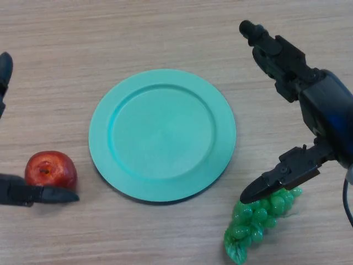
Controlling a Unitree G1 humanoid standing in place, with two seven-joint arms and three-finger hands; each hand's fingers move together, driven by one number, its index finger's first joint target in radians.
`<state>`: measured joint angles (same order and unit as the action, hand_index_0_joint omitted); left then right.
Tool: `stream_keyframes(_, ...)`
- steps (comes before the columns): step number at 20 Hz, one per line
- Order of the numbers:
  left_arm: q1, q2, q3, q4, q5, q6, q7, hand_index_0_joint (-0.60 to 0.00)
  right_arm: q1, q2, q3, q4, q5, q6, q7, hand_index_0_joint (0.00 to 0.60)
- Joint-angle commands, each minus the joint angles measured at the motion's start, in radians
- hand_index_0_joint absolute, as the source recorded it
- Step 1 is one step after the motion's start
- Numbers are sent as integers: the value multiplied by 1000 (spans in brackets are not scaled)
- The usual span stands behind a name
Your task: Pick up the green grapes and place it on the plate
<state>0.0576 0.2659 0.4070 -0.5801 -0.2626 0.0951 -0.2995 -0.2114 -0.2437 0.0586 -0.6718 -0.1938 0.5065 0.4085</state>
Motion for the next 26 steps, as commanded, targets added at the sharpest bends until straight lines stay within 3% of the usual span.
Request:
stream_keyframes(1, -28, 48, 47, -49, -19, -71, 42, 0, -52, -19, -48, -49, 59, -63, -6, 0)
stream_keyframes(11, -18, 42, 24, 8, -50, -82, -15, 0, -47, -34, -66, 32, 67, -172, 17, 0)
stream_keyframes(13, 6, 25, 8, 34, -51, -135, -37, 0, -8, -46, -92, 75, 92, -261, 54, 0)
stream_keyframes(16, 19, 16, -12, 80, -18, -186, -38, 0, 81, -72, -139, 229, 77, -517, 132, 0)
stream_keyframes(20, 30, 3, -41, 91, 18, -230, -15, 0, 129, -74, -145, 438, 21, -782, 113, 0)
stream_keyframes(24, 48, -6, -48, 69, 29, -234, -15, 0, 156, -77, -146, 564, 22, -934, 126, 0)
stream_keyframes(26, 51, -7, -40, 73, 27, -241, -20, 0, 159, -78, -136, 658, -51, -1036, 87, 0)
